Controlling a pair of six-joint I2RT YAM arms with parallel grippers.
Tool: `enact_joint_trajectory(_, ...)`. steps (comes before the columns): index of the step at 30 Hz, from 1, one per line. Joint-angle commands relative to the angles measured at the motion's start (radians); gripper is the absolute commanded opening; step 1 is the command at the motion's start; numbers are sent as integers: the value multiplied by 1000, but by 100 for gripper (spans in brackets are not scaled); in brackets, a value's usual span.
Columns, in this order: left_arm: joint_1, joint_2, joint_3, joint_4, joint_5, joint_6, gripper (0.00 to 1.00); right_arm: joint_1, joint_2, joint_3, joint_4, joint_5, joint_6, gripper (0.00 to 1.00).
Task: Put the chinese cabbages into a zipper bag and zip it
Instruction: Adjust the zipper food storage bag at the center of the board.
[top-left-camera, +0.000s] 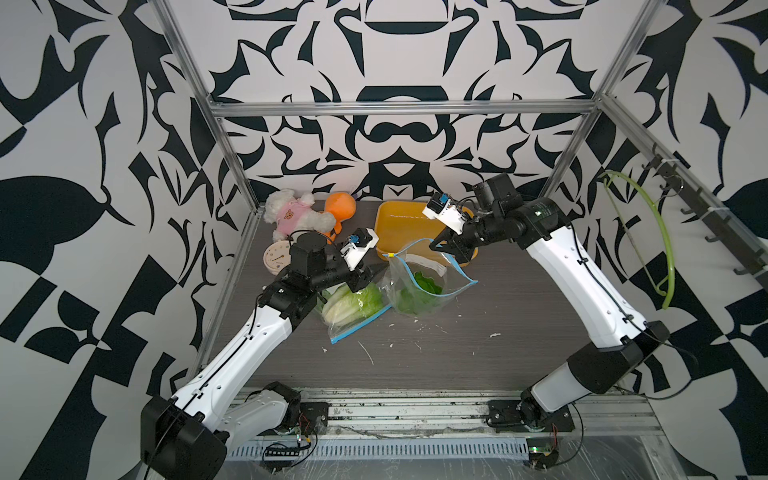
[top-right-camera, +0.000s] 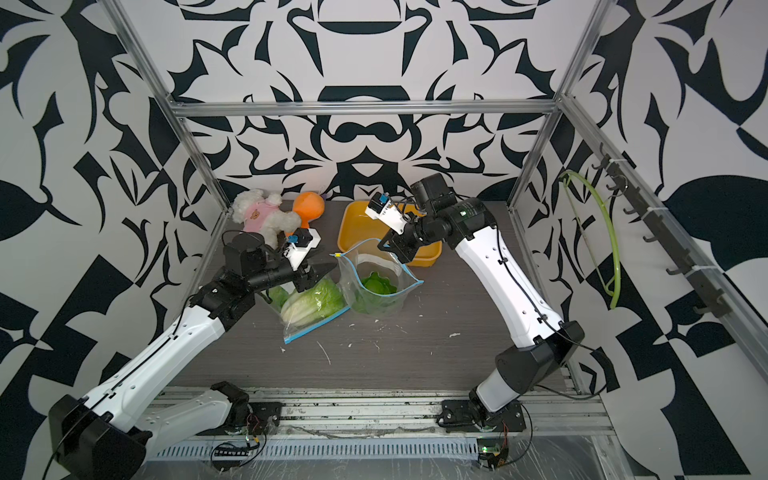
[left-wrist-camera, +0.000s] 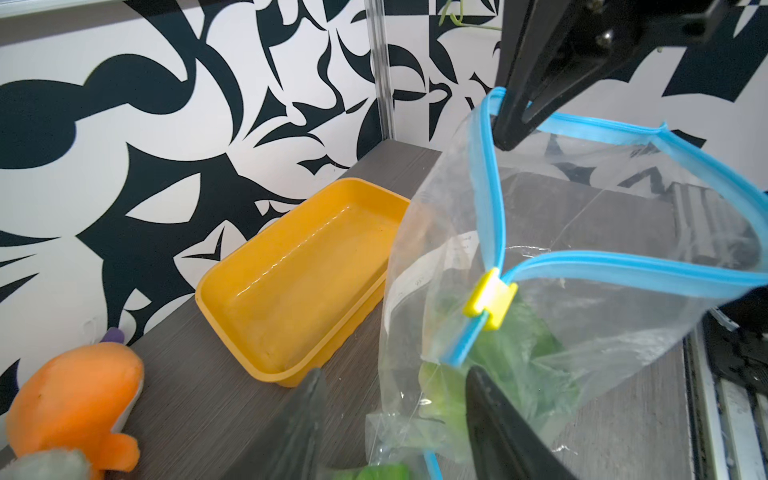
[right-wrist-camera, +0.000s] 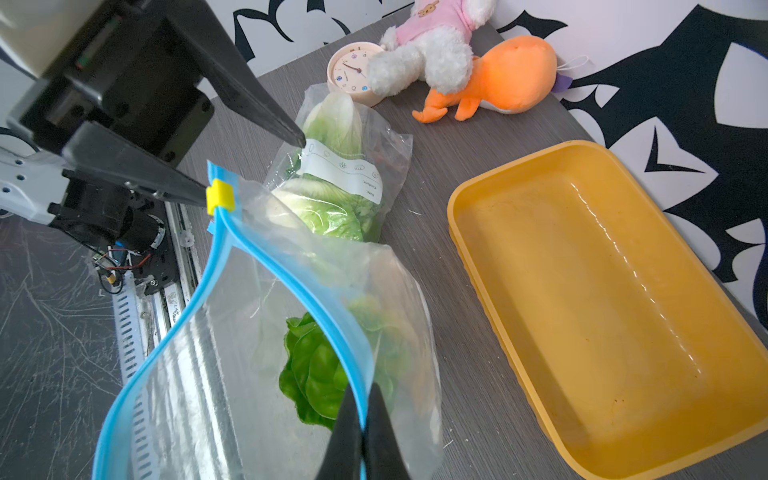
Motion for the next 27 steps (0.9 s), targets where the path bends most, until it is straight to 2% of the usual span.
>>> enact_joint_trajectory(1, 2, 46, 77, -54, 135, 38, 55, -2, -14, 28, 36, -42, -11, 0)
enact_joint_trajectory(3, 3, 76, 103, -55, 185, 46, 53, -3, -11, 35, 32, -42, -12, 0)
enact_joint_trajectory(5, 2, 100, 119, -41, 188, 49, 50, -2, -8, 35, 30, -45, -12, 0)
enact_joint_trajectory(8, 3, 126, 147, -47, 207, 49, 39, -2, -11, 32, 34, -51, -12, 0)
enact_joint_trajectory(12, 2, 114, 133, -38, 220, 49, 15, -2, -11, 35, 39, -48, -10, 0)
enact_joint_trajectory(20, 2, 73, 98, -36, 194, 52, 1, -2, -39, 32, 52, -41, 20, 0)
enact_joint_trajectory(22, 2, 69, 100, -34, 200, 52, 0, -1, -51, 33, 53, -34, 25, 7)
enact_joint_trajectory(25, 1, 70, 124, -69, 222, 58, 0, 6, -67, 38, 59, -6, 43, 26)
enact_joint_trajectory(27, 0, 69, 146, -97, 239, 58, 0, 26, -75, 48, 59, 1, 48, 32)
